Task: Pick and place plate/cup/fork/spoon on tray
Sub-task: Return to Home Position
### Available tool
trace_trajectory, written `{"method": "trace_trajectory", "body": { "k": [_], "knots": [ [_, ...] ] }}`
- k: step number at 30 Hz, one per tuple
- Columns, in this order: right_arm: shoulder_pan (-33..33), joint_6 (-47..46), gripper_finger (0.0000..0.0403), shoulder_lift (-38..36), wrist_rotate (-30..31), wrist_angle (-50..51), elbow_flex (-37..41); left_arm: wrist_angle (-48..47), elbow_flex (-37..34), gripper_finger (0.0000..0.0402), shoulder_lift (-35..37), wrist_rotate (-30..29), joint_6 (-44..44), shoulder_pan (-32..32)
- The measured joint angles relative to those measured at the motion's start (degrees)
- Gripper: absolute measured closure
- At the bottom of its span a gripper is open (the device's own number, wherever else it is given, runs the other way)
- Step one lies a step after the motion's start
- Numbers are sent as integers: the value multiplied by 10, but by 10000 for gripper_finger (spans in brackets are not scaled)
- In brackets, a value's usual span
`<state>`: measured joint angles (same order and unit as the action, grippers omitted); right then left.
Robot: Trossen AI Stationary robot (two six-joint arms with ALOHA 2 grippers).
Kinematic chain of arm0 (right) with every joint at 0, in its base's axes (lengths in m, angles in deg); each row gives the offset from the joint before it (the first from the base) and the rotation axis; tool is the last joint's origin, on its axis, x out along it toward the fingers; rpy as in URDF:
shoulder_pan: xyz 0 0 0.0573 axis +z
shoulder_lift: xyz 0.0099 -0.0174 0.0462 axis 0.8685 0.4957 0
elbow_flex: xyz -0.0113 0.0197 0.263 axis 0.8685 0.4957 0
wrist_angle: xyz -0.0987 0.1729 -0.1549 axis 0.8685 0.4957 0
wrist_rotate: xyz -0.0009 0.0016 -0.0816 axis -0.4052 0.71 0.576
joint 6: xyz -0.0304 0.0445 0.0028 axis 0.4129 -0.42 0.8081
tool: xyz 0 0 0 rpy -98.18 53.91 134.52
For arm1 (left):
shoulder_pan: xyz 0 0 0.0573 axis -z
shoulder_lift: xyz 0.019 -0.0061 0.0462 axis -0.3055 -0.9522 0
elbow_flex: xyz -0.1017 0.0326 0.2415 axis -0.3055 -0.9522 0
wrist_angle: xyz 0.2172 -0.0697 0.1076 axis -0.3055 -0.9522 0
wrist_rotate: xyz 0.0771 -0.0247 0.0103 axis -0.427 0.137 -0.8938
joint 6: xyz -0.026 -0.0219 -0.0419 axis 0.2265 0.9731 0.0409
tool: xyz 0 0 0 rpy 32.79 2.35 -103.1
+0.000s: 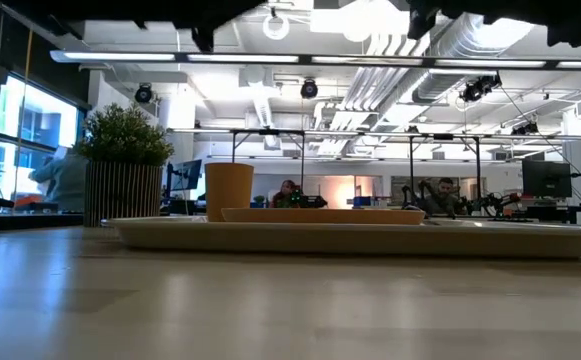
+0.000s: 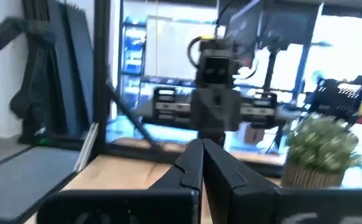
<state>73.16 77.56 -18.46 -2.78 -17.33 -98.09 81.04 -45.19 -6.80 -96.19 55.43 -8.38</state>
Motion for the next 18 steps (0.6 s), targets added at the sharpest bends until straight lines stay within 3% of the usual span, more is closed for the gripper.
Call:
{"method": "trace_trajectory", "body": {
  "k": [4, 10, 14, 18],
  "knots": [
    [-20, 7, 403, -60, 1, 37, 0, -28, 1, 401, 68, 3, -35, 0],
    [-50, -7, 403, -229, 5, 261, 0, -113, 1, 401, 167, 4, -91, 0],
    [-62, -13, 402, -336, 5, 346, 0, -145, 1, 401, 173, 4, -163, 0],
    [-71, -20, 402, -411, -12, 409, 0, -144, 1, 401, 131, 5, -162, -18]
  ]
}}
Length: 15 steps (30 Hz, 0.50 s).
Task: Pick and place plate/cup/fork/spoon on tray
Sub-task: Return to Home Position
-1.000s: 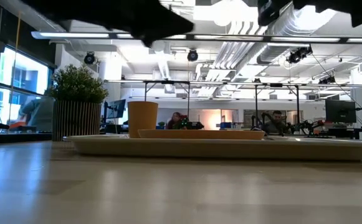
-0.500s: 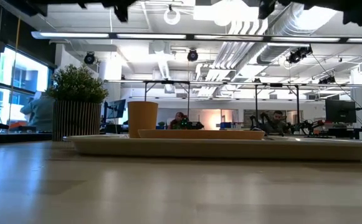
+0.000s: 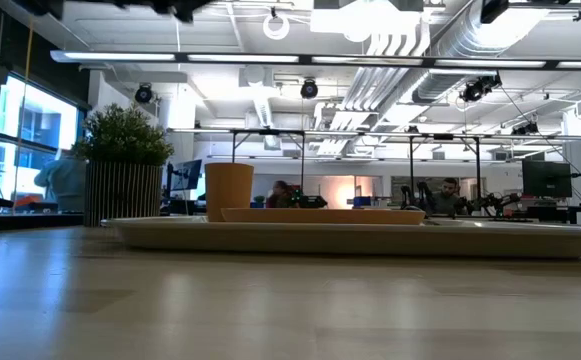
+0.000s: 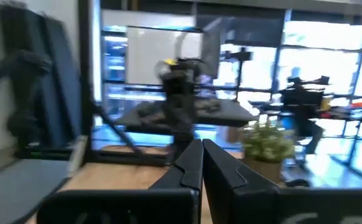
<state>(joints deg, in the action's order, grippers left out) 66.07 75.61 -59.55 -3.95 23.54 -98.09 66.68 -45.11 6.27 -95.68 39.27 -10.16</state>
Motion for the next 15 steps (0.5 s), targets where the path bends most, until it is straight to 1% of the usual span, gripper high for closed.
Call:
{"method": "trace_trajectory", "body": {
  "k": [3, 6, 8, 9, 11, 12, 14, 15],
  "knots": [
    [-2, -13, 402, -5, -42, 15, 1, 50, 0, 401, -63, 0, 22, -18],
    [-1, -15, 402, 35, -61, -47, 32, 135, -1, 401, -130, 1, 39, -31],
    [-7, -1, 402, 71, -60, -88, 42, 186, 0, 401, -165, 1, 47, -40],
    [-11, 2, 402, 85, -57, -102, 42, 197, 0, 401, -174, 1, 49, -44],
    [-17, -7, 402, 104, -58, -116, 31, 193, 2, 401, -176, -2, 48, -47],
    [-17, -15, 402, 108, -60, -111, 24, 177, 1, 401, -166, -8, 48, -48],
    [-16, -33, 402, 107, -63, -77, 10, 132, 1, 401, -132, -26, 48, -48],
    [-13, -33, 402, 102, -64, -55, 4, 93, 1, 401, -104, -34, 51, -46]
  ]
}}
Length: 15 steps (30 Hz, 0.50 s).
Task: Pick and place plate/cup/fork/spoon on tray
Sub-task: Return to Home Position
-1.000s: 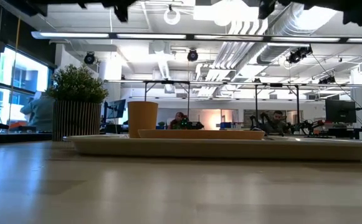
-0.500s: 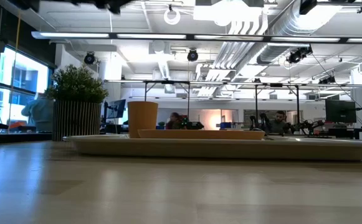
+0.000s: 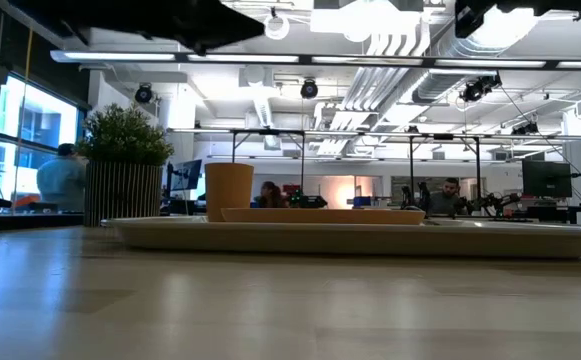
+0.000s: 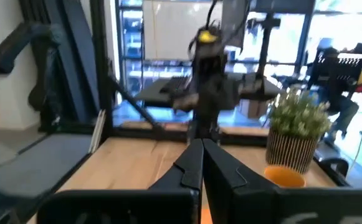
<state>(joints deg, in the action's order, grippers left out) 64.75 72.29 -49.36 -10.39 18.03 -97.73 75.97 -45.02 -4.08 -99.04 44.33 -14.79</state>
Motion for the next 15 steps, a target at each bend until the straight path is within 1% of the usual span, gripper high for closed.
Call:
{"method": "trace_trajectory", "body": {
  "k": [3, 5, 8, 12, 15],
  "knots": [
    [9, 4, 402, -24, 4, 49, -5, -105, 0, 401, 97, -4, 9, 10],
    [14, 5, 402, -41, 21, 55, -1, -137, -9, 401, 156, 2, 9, 18],
    [17, 5, 402, -59, 31, 52, 14, -123, -56, 401, 227, 2, -7, 27],
    [17, -8, 402, -58, -10, 51, 44, -66, -137, 401, 296, -26, -21, 30],
    [17, -23, 402, -58, -18, 35, 54, -51, -175, 401, 341, -46, -34, 30]
  ]
}}
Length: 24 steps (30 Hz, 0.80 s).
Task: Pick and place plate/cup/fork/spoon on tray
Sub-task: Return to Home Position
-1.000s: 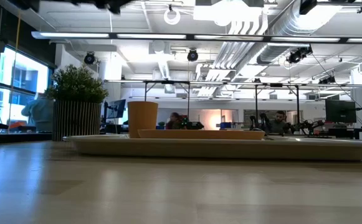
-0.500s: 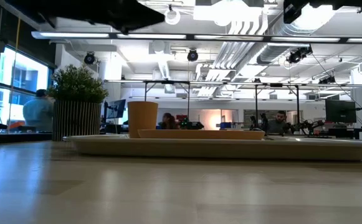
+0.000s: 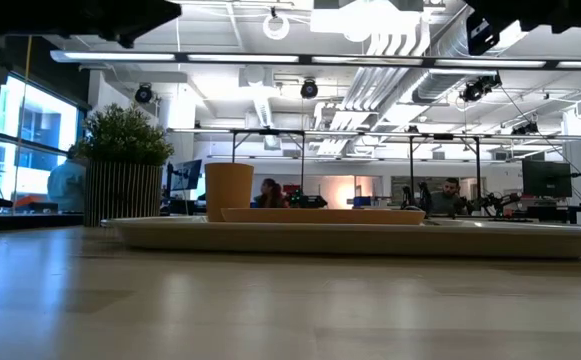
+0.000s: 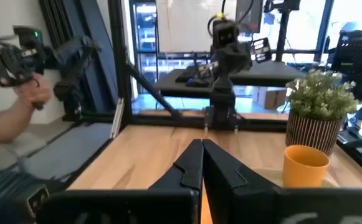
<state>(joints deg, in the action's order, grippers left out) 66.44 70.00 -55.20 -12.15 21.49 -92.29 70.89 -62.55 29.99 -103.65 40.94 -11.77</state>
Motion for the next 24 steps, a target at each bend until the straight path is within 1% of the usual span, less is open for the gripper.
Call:
{"method": "trace_trajectory", "body": {
  "k": [3, 6, 10, 14, 17, 19, 22, 24],
  "knots": [
    [0, -3, 402, -8, -1, 3, 0, -12, -14, 401, 46, -14, -17, 0],
    [0, -3, 402, -38, -13, 42, 0, -66, -13, 401, 107, -20, -9, 0],
    [0, -3, 402, -88, 0, 101, 0, -155, -13, 401, 186, -18, -1, 0],
    [0, 0, 402, -121, -1, 112, 4, -212, -13, 401, 247, -12, 8, 0],
    [0, 19, 402, -143, -25, 113, 35, -244, -13, 401, 280, 2, 16, 0],
    [0, 26, 402, -162, -39, 90, 60, -263, -13, 401, 295, 14, 23, 0],
    [0, 27, 402, -197, -41, 67, 72, -289, -13, 401, 309, 37, 22, 0],
    [0, 30, 402, -218, -42, 78, 74, -275, -23, 401, 310, 45, 20, 0]
  ]
}}
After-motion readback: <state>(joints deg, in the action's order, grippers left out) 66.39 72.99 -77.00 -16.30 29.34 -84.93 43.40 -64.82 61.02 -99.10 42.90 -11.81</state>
